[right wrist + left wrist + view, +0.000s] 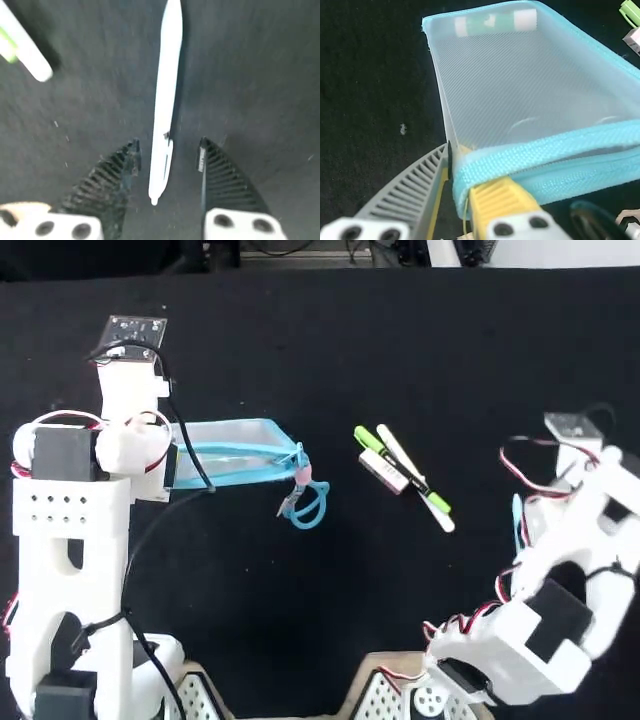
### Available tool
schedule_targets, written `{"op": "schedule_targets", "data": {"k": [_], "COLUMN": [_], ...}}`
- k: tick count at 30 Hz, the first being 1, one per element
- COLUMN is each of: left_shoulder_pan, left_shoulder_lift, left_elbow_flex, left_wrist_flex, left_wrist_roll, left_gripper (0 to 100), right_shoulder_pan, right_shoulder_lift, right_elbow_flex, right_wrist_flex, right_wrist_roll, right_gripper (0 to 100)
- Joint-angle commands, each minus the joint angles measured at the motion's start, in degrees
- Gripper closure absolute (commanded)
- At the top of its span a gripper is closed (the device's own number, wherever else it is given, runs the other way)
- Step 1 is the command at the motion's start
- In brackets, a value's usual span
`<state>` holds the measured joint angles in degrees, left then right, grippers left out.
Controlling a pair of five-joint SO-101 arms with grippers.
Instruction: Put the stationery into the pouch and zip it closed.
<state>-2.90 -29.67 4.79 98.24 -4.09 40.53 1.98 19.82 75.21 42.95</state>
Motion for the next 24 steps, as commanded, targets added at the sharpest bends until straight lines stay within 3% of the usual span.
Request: {"op": "schedule_targets", "data": {"k": [1,9,21,24], "left_shoulder_pan": [0.3,0.3,0.3,0.3], "left_shoulder_lift": [-1.7,-1.7,-1.7,-1.7], "left_elbow_flex": [-0.3,-0.3,-0.3,-0.3], "left_wrist_flex": [0.4,0.4,0.4,0.4], "left_wrist_roll": [0.0,0.0,0.0,0.0], "left_gripper": [97,97,97,97], "right_shoulder_pan": [-5.4,-7.0,-6.0,-6.0], "right_shoulder_lift": [0.5,8.9,15.4,16.8], "right_elbow_flex": [-3.5,-3.9,-5.8,-5.5], "right_wrist_flex": [-4.5,-16.0,-17.5,-20.7], "right_wrist_roll": [-1.8,-1.4,-0.1,-0.3], "right_gripper": [81.5,81.5,81.5,87.6]}}
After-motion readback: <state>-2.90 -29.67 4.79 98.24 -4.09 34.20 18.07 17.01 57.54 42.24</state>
